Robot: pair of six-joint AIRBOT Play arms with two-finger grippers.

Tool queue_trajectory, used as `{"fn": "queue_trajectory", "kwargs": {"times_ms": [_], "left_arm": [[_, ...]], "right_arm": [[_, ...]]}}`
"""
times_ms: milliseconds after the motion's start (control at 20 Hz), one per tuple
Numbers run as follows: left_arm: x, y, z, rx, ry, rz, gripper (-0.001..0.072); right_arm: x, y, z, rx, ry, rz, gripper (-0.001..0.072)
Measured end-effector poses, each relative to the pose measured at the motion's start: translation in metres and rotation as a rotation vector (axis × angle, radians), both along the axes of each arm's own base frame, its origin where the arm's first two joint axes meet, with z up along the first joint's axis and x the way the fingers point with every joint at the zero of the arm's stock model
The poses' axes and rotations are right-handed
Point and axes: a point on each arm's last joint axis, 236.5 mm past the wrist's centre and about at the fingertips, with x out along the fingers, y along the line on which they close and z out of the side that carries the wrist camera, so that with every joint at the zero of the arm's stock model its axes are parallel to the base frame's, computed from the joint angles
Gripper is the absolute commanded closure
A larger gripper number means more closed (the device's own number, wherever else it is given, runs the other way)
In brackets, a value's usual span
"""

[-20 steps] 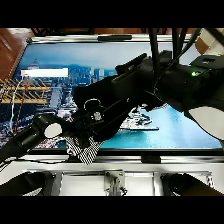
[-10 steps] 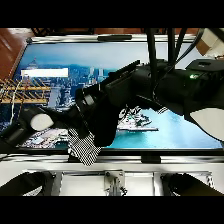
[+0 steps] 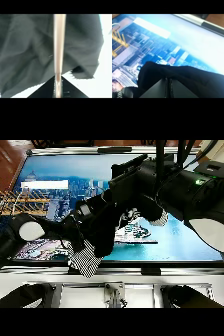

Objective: Fold the shirts.

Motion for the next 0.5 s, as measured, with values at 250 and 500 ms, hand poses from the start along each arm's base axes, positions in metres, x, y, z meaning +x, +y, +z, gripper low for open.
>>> {"fn": "queue_trajectory", "kwargs": {"times_ms": [250, 500], "left_arm": [[-0.028, -0.032, -0.010, 0.032, -0.021, -0.112, 0.0663], [-0.008, -0.040, -0.016, -0.009, -0.009, -0.027, 0.0662]], "right_arm": [[-0.001, 0.001, -0.001, 0.010, 0.010, 0.002, 0.0651], [-0.011, 0.009, -0.009, 0.030, 0.069, 0.035, 0.0651]]}}
